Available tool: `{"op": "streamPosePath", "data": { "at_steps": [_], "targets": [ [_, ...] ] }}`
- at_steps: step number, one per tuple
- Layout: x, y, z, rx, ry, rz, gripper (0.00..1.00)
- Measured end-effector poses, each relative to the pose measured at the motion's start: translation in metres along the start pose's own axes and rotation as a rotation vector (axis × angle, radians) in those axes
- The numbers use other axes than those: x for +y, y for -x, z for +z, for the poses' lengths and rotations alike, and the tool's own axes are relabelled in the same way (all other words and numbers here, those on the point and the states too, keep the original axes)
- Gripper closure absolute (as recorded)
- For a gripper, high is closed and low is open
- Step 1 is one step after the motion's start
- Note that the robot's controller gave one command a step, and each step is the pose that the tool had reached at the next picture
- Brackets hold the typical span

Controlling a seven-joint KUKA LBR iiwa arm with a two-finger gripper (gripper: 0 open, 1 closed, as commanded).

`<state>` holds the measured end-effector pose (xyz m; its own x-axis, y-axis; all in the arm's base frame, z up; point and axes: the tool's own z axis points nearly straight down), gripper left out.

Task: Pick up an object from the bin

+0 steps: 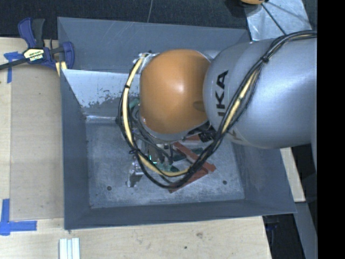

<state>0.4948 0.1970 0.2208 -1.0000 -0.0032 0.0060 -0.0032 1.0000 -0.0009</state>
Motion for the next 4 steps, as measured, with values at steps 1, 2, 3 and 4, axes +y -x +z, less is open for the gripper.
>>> {"op": "streamPosePath", "data": {
  "at_steps": [1, 2, 3, 4],
  "targets": [
    [-0.001, 0.002, -0.004, -0.008, 0.002, 0.003, 0.00],
    [0.004, 0.044, 0.051, -0.015, 0.004, -0.011, 0.00],
    [-0.001, 0.074, 0.073, -0.004, 0.000, -0.094, 0.00],
    [-0.003, 0.113, 0.091, -0.012, 0.003, -0.030, 0.00]
  ]
}}
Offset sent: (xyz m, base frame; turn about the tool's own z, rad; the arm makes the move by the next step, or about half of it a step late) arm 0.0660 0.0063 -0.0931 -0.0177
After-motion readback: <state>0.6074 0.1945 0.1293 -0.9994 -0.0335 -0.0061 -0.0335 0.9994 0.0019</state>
